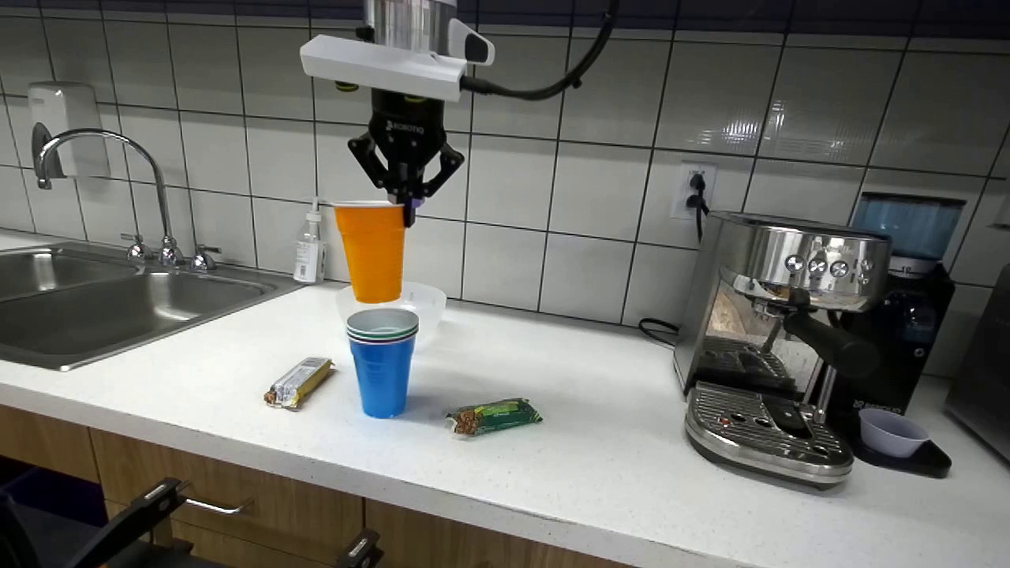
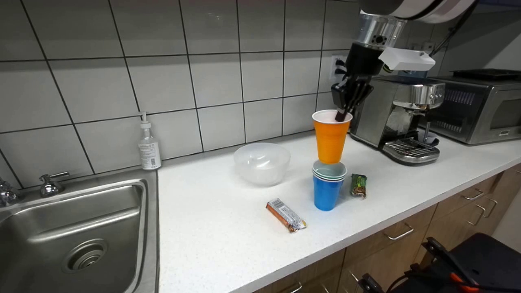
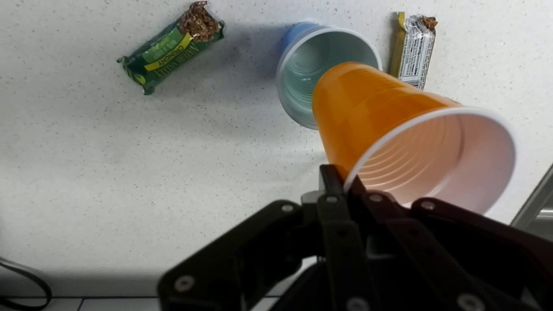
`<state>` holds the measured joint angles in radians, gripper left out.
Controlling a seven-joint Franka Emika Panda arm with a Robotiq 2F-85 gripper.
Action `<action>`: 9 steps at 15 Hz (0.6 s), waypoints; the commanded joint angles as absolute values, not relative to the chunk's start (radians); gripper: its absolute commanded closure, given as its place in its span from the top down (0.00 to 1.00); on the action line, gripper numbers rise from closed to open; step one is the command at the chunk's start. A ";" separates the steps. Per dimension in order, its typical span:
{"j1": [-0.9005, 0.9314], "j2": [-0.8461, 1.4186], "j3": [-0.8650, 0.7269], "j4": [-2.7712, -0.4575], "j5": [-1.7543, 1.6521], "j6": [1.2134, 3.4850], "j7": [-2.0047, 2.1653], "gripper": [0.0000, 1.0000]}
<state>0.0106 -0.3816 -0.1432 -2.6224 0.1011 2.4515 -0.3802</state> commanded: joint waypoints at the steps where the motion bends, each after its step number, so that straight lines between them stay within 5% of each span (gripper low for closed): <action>1: -0.003 -0.408 -0.141 -2.635 0.078 2.427 -0.355 0.01; 9: 0.003 -0.392 -0.153 -2.642 0.094 2.448 -0.365 0.01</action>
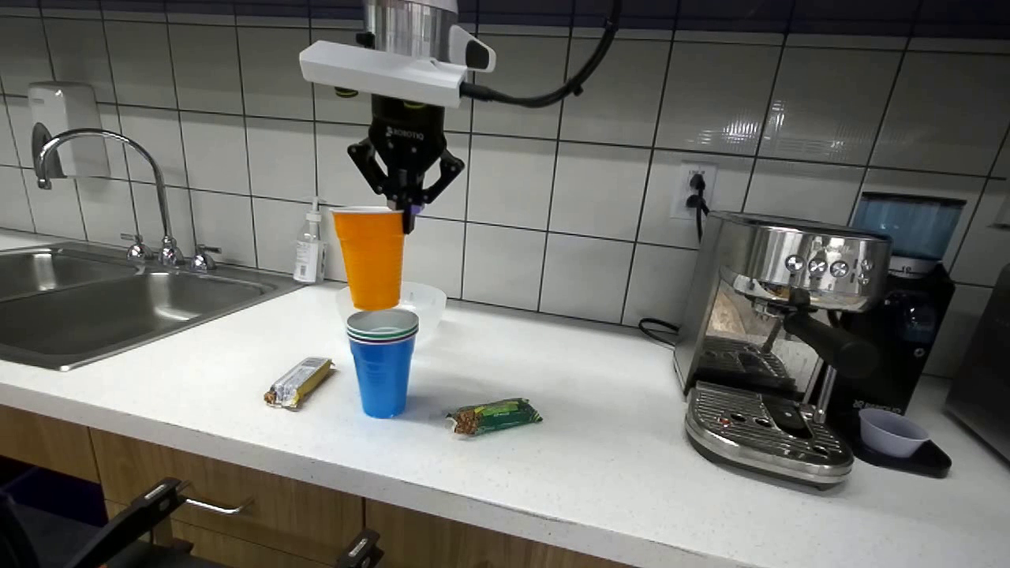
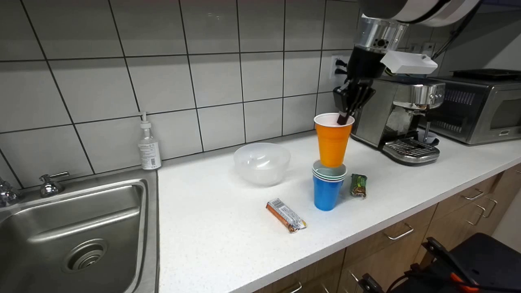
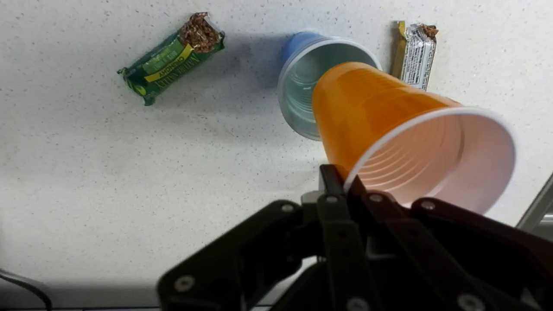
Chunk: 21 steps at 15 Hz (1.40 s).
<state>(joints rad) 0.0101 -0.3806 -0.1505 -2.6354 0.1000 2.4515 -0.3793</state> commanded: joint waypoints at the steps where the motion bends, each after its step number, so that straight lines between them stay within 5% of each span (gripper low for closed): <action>1: 0.002 -0.391 -0.154 -2.643 0.092 2.453 -0.365 0.01; 21: 0.012 -0.320 -0.176 -2.636 0.117 2.500 -0.391 0.01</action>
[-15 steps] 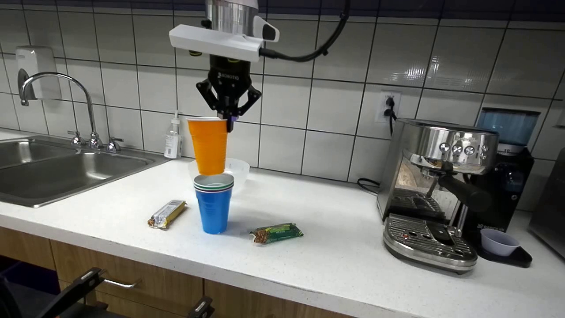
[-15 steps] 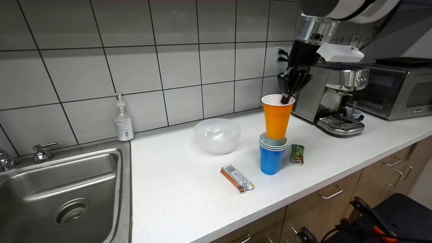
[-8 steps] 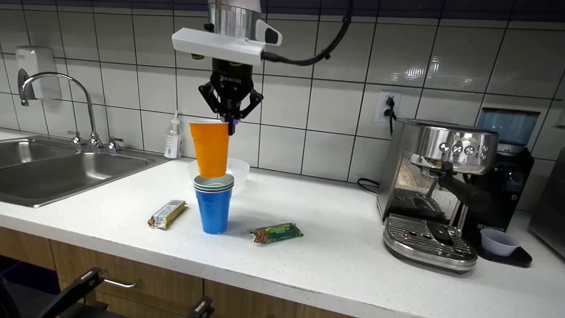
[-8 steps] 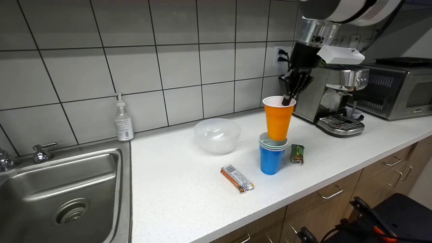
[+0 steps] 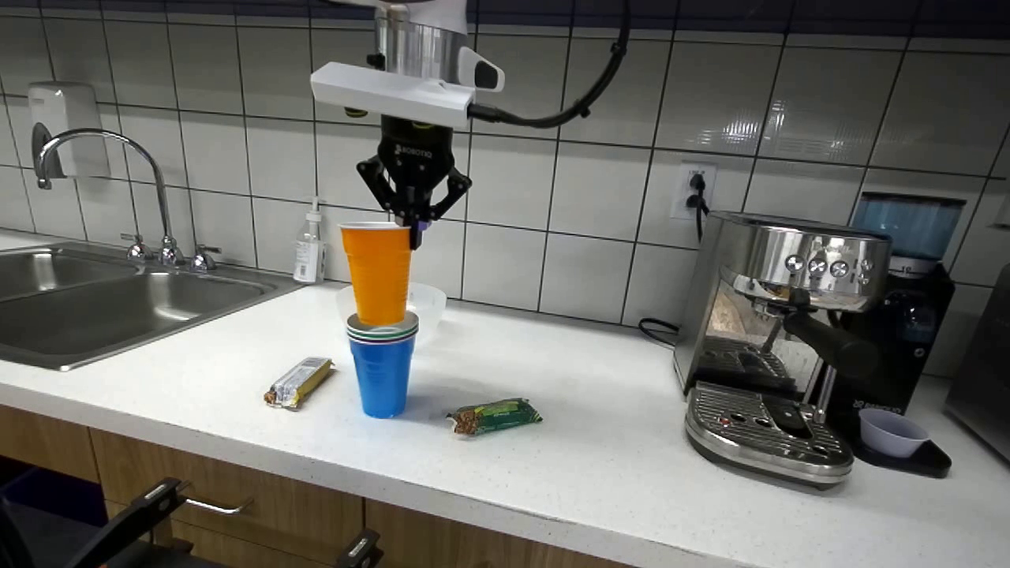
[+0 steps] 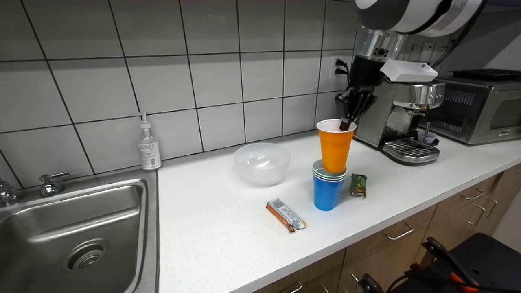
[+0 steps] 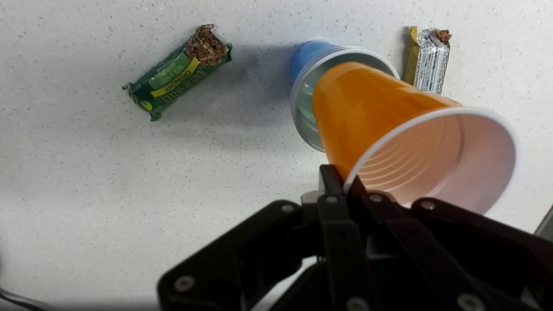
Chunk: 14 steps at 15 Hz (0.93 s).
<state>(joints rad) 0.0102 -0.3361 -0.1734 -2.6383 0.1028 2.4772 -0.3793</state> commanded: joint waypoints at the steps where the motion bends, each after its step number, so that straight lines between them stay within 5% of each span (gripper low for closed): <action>1: 0.014 -0.316 -0.176 -2.636 0.120 2.504 -0.393 0.01; 14: 0.029 -0.267 -0.183 -2.638 0.176 2.553 -0.423 0.01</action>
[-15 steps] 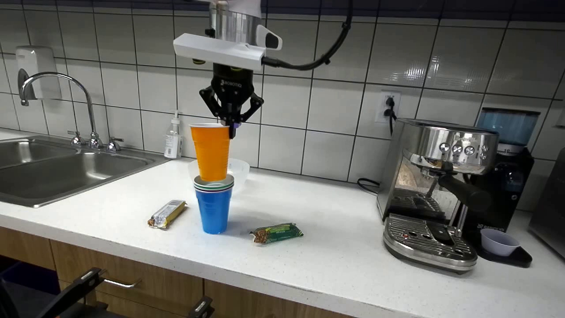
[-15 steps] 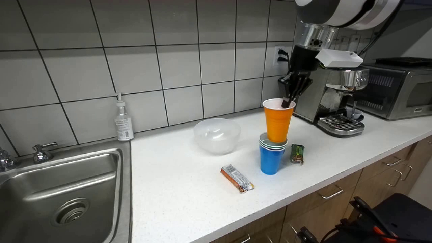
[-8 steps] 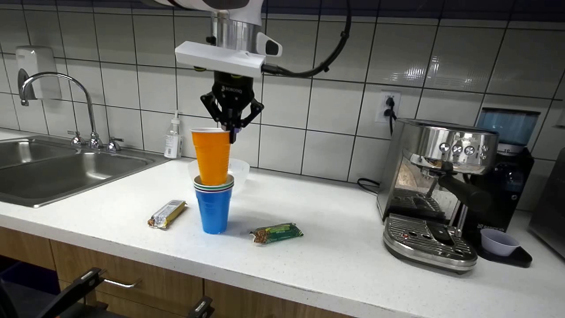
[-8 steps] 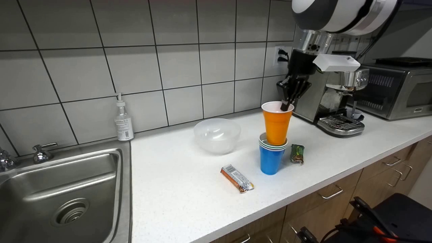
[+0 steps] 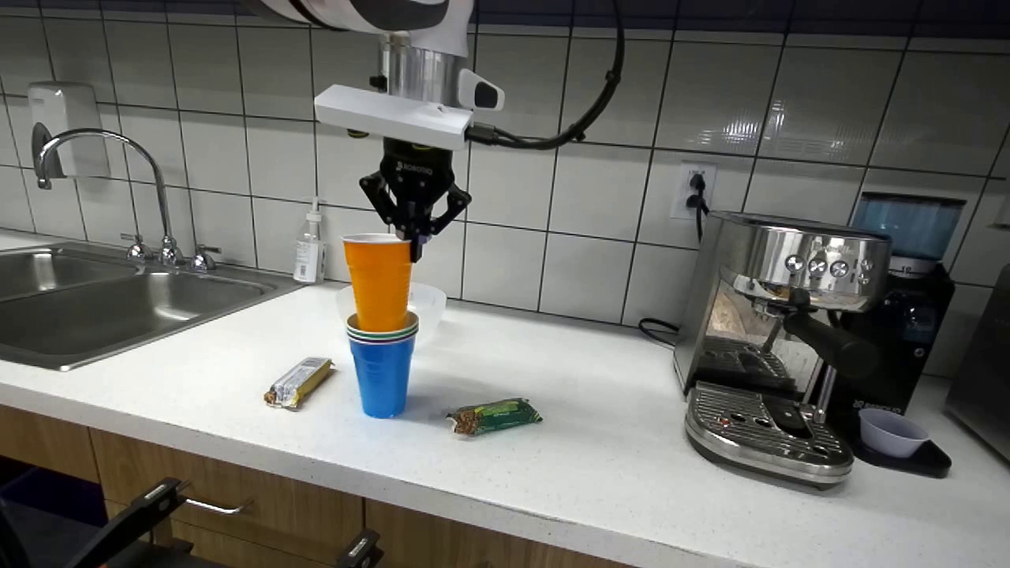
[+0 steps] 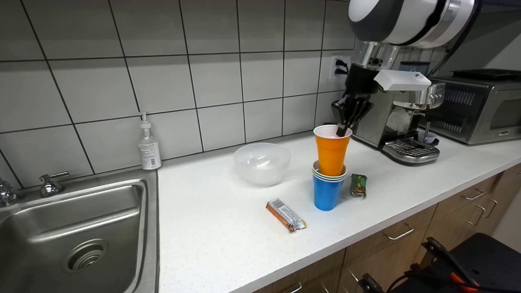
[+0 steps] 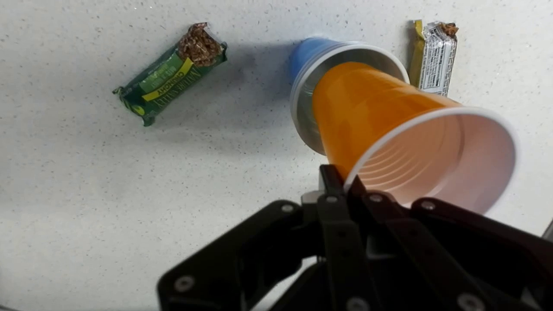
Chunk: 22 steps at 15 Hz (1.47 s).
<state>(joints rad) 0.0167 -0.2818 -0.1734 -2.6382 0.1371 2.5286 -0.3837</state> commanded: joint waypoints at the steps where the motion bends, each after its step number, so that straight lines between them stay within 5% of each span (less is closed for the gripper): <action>1: 0.030 -0.264 -0.182 -2.639 0.180 2.555 -0.425 0.01; 22: 0.024 -0.169 -0.195 -2.641 0.286 2.619 -0.515 0.01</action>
<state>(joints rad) 0.0248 -0.1816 -0.1881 -2.6404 0.2445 2.5937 -0.4604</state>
